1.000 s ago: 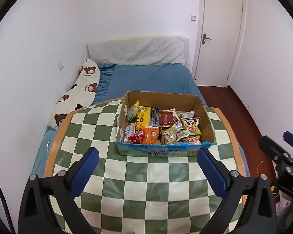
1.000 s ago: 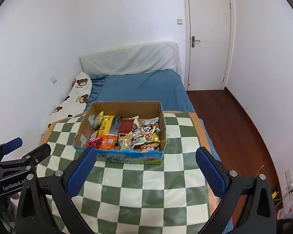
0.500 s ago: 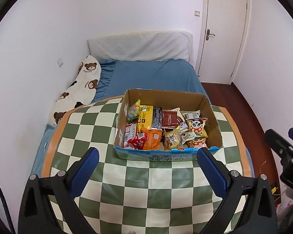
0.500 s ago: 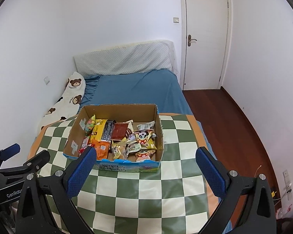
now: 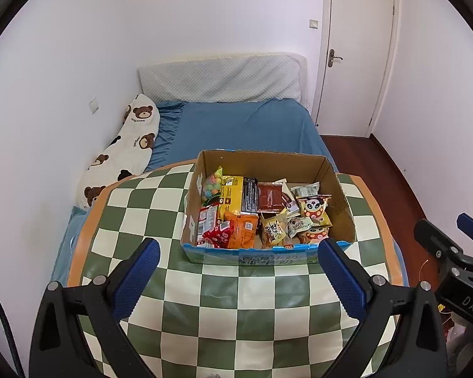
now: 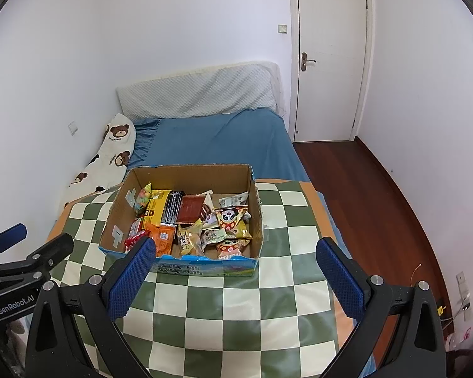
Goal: Organize snacks
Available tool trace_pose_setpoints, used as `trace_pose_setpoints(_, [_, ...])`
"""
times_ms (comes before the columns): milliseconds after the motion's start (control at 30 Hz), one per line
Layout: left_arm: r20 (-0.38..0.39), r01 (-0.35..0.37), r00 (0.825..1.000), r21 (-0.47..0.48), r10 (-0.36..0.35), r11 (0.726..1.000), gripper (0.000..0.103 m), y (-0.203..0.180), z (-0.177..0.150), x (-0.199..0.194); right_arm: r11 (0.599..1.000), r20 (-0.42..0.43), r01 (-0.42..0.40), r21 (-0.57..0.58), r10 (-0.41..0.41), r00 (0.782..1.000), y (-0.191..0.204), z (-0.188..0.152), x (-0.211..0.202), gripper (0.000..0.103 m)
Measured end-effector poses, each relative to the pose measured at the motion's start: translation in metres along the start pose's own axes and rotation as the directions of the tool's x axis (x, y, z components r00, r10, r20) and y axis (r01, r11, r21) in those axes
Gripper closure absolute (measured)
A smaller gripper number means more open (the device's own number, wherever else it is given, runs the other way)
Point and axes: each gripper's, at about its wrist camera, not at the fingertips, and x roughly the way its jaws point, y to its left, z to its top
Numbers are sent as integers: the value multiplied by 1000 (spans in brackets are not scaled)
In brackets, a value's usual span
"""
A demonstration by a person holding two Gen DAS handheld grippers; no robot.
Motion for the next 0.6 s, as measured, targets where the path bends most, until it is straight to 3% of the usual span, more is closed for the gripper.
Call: trace_pose_setpoints(600, [-8,0,1000,7,0,1000,0,1,2,1,1000,-12,-1,5,1,1000,-1,-2,4,0])
